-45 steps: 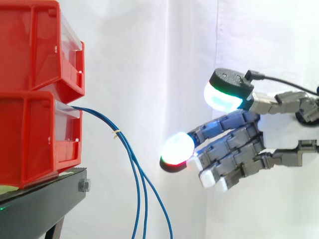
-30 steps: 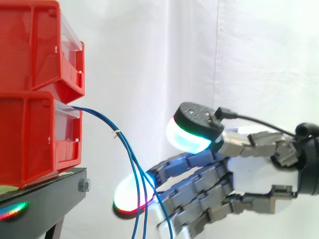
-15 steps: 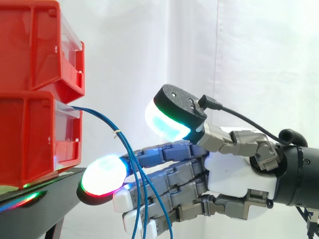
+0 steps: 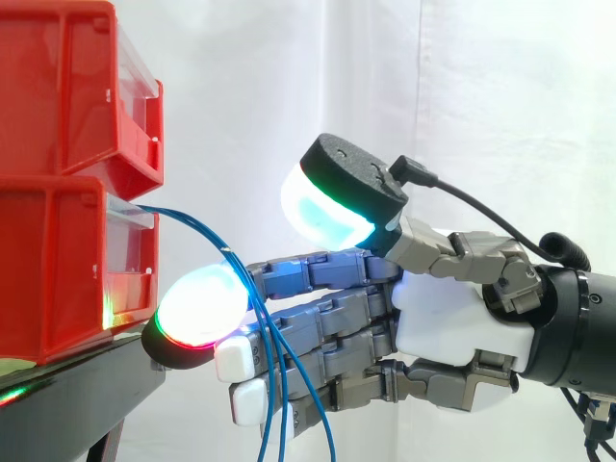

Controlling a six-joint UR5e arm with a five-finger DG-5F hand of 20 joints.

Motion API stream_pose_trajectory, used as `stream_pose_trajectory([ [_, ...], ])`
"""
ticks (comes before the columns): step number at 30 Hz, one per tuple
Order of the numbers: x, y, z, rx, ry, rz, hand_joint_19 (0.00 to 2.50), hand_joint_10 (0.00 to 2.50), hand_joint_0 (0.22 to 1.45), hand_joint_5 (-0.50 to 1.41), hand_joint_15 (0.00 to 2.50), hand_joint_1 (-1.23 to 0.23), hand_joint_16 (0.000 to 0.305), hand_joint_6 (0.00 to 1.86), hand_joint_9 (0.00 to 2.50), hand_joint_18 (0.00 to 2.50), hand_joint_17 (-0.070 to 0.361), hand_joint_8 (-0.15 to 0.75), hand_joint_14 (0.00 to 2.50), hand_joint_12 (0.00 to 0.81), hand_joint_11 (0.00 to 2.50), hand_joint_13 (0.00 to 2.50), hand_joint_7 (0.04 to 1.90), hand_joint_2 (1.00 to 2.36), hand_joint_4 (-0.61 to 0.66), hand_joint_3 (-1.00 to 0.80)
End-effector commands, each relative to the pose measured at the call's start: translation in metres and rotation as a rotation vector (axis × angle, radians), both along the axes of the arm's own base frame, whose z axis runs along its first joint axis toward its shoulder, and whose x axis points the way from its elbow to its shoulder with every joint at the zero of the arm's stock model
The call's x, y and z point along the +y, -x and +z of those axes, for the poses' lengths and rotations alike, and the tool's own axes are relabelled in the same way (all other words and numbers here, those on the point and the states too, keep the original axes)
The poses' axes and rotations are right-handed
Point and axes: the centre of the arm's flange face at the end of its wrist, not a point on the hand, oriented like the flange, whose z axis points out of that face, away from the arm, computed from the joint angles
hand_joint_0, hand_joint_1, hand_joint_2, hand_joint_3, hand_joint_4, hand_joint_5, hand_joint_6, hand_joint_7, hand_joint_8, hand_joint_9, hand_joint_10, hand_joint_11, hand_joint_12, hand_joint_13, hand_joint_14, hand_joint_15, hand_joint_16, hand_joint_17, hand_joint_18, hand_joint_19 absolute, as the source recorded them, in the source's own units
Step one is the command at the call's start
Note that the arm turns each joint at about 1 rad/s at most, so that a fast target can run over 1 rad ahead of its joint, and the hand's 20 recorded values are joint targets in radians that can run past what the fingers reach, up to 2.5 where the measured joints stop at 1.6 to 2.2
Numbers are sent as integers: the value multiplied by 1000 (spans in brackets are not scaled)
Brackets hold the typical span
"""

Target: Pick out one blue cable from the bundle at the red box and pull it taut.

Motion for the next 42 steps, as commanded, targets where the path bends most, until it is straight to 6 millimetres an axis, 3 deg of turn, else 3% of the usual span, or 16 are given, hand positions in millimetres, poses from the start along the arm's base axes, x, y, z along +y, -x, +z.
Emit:
stream_pose_trajectory([
  [1,0,0,-1,1,-2,23,639,12,589,-138,535,-613,47,503,898,624,106,280,22,348,314,862,867,1010,354,-406],
  [15,3,0,-1,-7,-14,61,640,14,595,-135,542,-603,47,503,910,629,106,286,22,346,318,871,897,1012,347,-390],
  [26,-6,1,1,-11,-10,89,649,13,628,-124,547,-593,47,503,934,637,106,290,23,346,333,884,1033,1017,244,-324],
  [42,-20,2,0,-16,-5,79,656,13,585,-128,556,-583,48,503,931,643,109,295,23,357,340,897,1015,1010,263,-400],
])
